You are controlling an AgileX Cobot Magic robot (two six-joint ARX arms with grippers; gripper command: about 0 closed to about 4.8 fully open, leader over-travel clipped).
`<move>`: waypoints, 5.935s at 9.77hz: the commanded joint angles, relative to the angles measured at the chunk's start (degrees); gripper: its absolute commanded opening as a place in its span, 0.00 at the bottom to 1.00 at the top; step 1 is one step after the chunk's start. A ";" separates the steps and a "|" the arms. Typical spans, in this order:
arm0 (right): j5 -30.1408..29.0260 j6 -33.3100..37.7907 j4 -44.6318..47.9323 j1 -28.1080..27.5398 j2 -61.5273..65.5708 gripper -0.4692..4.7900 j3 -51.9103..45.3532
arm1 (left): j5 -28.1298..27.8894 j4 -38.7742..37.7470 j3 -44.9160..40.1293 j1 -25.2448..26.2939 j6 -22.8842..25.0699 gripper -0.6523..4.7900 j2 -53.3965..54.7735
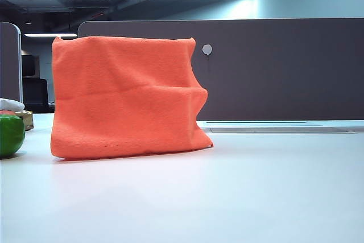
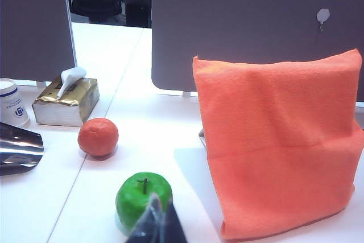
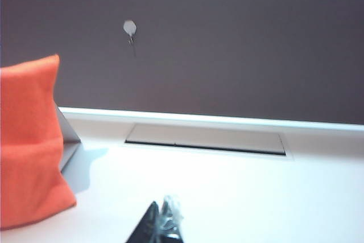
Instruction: Pick up the cloth from the table and use it to cover the mirror.
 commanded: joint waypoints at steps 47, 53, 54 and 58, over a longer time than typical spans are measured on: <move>-3.78 -7.52 24.20 -6.97 -9.46 0.08 -22.82 | -8.61 32.39 -28.94 -7.02 8.87 0.11 -3.96; -3.93 -7.30 21.81 -6.95 -9.46 0.08 -22.60 | -2.60 32.37 -28.94 -6.69 8.83 0.11 -3.96; -3.91 -7.30 21.94 -6.95 -9.46 0.08 -22.60 | -2.71 32.39 -28.94 -6.69 8.85 0.11 -3.96; 1.62 -7.28 20.11 -7.61 -9.46 0.08 -22.62 | -2.56 32.37 -28.94 -6.78 8.85 0.11 -3.96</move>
